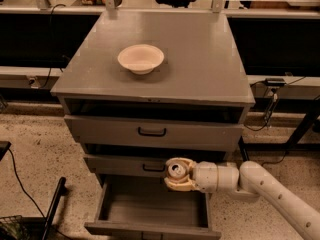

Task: Place orange can into bottom drawer

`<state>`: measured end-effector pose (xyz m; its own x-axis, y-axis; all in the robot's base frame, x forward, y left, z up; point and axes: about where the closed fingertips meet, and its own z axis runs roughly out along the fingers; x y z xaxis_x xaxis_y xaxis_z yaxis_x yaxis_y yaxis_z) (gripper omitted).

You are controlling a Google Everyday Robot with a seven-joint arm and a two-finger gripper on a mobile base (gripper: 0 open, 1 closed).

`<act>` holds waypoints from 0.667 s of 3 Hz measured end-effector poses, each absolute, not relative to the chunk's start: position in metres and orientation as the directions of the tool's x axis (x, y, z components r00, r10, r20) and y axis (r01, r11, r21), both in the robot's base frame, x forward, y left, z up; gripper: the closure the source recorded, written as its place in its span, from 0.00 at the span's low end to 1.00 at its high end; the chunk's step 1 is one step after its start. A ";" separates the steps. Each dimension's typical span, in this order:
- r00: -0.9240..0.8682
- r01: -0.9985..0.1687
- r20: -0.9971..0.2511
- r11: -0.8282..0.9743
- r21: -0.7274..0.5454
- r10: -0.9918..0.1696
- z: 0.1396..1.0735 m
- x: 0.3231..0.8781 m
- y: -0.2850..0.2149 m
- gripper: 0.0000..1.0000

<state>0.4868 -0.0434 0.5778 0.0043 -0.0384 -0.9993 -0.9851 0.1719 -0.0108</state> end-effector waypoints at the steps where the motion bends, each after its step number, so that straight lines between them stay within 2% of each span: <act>1: -0.011 -0.976 -1.000 0.216 0.016 0.026 0.568 0.494 -0.054 1.00; 2: -0.027 -0.978 -1.000 0.206 0.028 0.006 0.561 0.494 -0.049 1.00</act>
Offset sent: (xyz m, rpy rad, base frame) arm 0.0084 -0.0025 -0.0239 0.0040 0.0456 -0.0246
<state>0.4940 -0.0489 0.5613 -0.0270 0.0064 -0.9996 -0.9781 0.2061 0.0277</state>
